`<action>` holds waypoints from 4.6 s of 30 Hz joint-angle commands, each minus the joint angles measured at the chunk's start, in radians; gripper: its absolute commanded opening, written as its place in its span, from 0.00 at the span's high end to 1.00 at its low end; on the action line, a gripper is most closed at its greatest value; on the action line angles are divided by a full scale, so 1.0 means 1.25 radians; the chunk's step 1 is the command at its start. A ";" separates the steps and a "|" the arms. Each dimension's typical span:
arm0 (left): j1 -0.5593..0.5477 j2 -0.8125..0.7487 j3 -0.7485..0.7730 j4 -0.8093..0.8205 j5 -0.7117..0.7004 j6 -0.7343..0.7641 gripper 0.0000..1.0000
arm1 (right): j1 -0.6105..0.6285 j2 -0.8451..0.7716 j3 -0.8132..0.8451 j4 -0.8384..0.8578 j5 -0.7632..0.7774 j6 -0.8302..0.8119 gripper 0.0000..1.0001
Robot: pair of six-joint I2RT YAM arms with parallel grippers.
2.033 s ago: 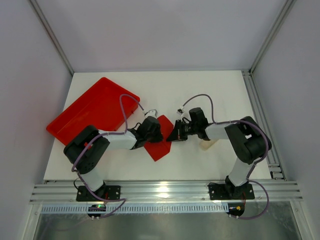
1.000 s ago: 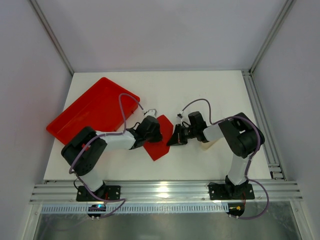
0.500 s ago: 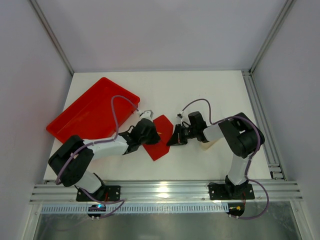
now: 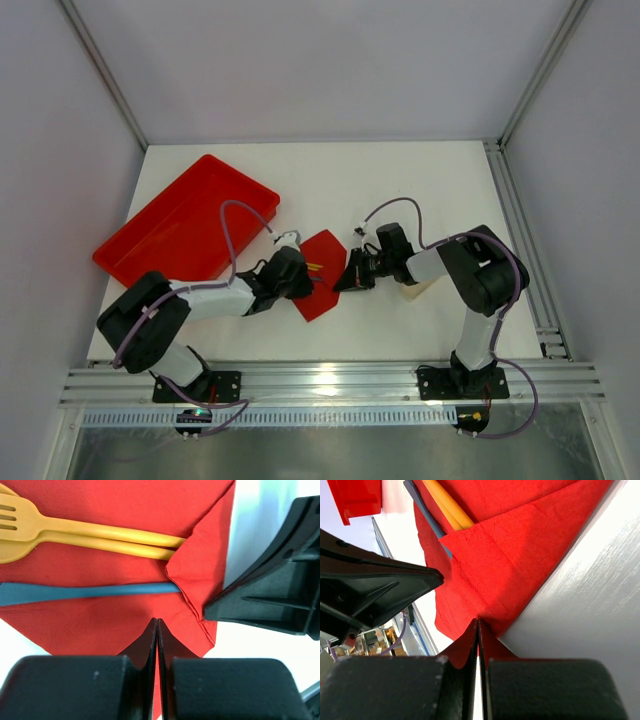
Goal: Place the utensils on the paper napkin and roll it up
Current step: Roll the napkin at the center of the board.
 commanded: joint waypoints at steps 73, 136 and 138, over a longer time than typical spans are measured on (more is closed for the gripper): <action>0.008 0.043 0.087 -0.038 -0.107 0.054 1.00 | -0.001 0.011 0.012 -0.027 0.046 -0.042 0.96; 0.032 0.016 0.080 0.018 -0.032 0.060 1.00 | -0.001 0.011 0.010 -0.037 0.053 -0.044 0.96; 0.032 0.012 0.079 0.050 -0.015 0.056 1.00 | 0.000 0.014 0.009 -0.036 0.053 -0.044 0.96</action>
